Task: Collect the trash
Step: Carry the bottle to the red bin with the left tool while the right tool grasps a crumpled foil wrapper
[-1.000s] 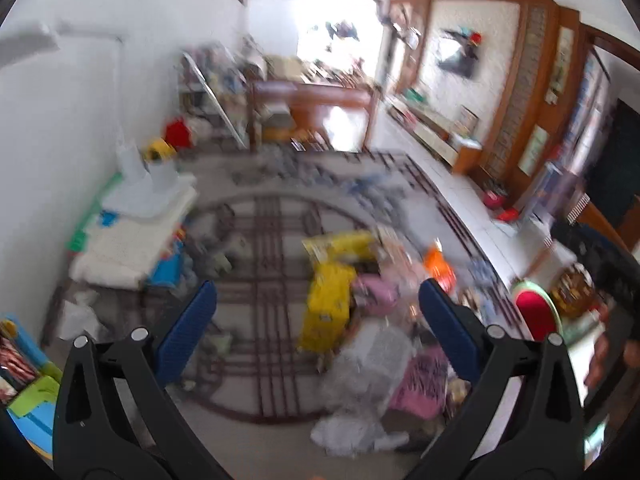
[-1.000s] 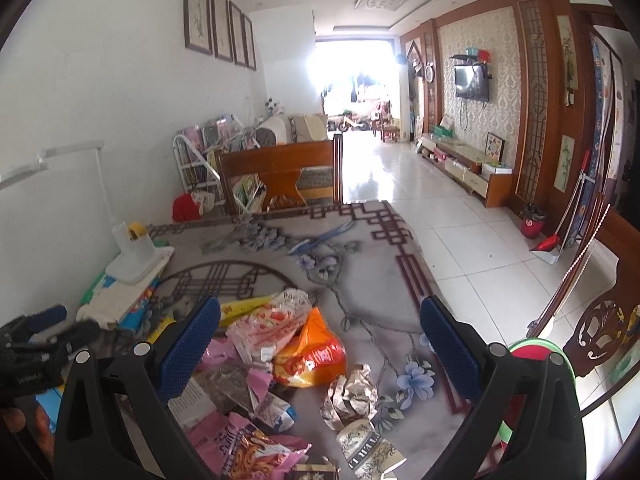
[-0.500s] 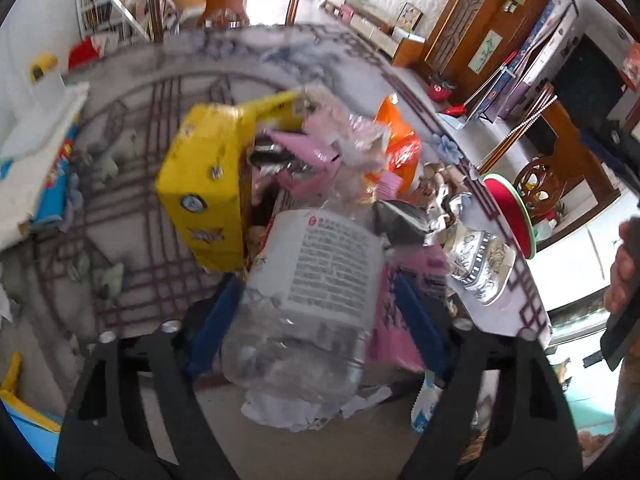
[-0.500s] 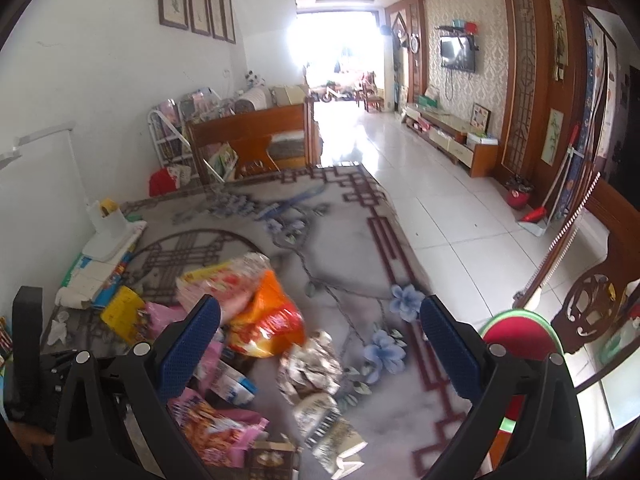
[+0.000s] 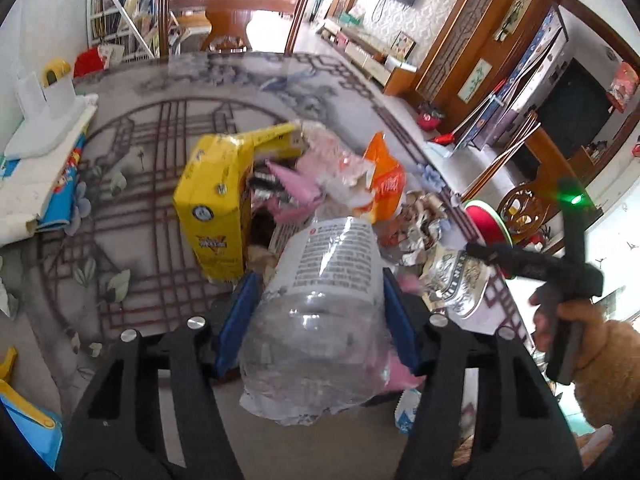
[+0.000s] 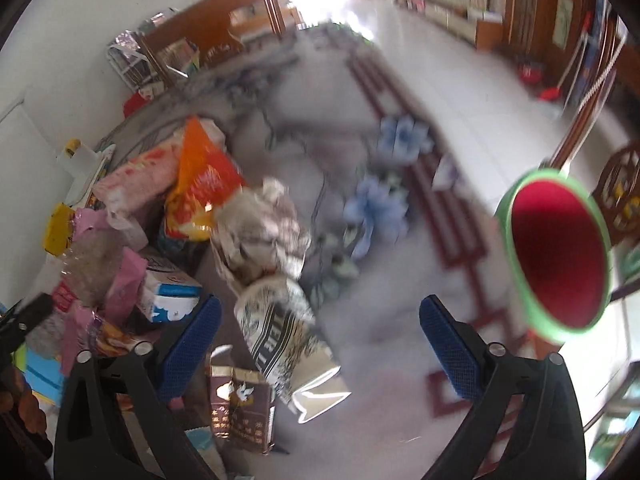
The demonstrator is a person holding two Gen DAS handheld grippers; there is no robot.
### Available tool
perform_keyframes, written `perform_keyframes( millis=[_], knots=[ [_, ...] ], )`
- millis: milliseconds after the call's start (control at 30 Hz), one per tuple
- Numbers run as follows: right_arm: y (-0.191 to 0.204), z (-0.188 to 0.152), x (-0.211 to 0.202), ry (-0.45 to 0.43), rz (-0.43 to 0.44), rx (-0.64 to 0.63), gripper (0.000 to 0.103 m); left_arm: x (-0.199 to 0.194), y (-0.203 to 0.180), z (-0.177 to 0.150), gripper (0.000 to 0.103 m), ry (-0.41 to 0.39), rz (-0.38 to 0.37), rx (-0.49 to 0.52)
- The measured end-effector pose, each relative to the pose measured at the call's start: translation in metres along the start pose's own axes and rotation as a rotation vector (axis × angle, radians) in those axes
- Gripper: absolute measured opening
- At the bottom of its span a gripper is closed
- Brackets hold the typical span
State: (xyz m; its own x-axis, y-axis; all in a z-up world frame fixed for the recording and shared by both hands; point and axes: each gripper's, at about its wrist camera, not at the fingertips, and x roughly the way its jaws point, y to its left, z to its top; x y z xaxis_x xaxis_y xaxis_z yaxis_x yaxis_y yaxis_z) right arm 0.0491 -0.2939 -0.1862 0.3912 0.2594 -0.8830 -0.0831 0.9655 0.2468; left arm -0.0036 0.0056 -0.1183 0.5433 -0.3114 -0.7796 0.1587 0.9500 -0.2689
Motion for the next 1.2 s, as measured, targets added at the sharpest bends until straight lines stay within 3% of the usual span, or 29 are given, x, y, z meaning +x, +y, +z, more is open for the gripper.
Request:
perform_keyframes(
  millis=[67, 100, 133, 233, 633, 833, 967, 1200],
  knots=[
    [0.001, -0.006, 0.006, 0.022, 0.013, 0.012, 0.079, -0.003, 0.000, 0.003, 0.058, -0.011, 0.001, -0.002],
    [0.003, -0.007, 0.008, 0.028, 0.019, 0.015, 0.069, -0.004, 0.000, 0.003, 0.058, -0.015, 0.002, -0.002],
    [0.003, -0.010, 0.009, 0.033, 0.032, 0.019, 0.050, -0.006, -0.001, 0.005, 0.058, -0.024, 0.005, -0.002],
    [0.002, -0.018, 0.008, 0.041, 0.103, 0.068, 0.023, -0.016, -0.004, 0.008, 0.058, -0.048, -0.002, 0.005],
    [0.012, -0.016, -0.069, -0.136, 0.193, 0.040, 0.019, -0.043, -0.053, 0.033, 0.058, -0.141, -0.075, 0.091],
    [-0.007, -0.001, -0.098, -0.210, 0.214, 0.025, 0.019, -0.027, -0.099, 0.051, 0.058, -0.151, -0.111, 0.130],
    [-0.051, 0.007, -0.107, -0.224, 0.157, 0.027, 0.019, 0.000, -0.140, 0.057, 0.058, -0.133, -0.134, 0.125],
    [-0.178, 0.019, -0.094, -0.152, 0.044, 0.154, 0.019, 0.060, -0.225, 0.063, 0.058, -0.084, -0.199, 0.126]
  ],
)
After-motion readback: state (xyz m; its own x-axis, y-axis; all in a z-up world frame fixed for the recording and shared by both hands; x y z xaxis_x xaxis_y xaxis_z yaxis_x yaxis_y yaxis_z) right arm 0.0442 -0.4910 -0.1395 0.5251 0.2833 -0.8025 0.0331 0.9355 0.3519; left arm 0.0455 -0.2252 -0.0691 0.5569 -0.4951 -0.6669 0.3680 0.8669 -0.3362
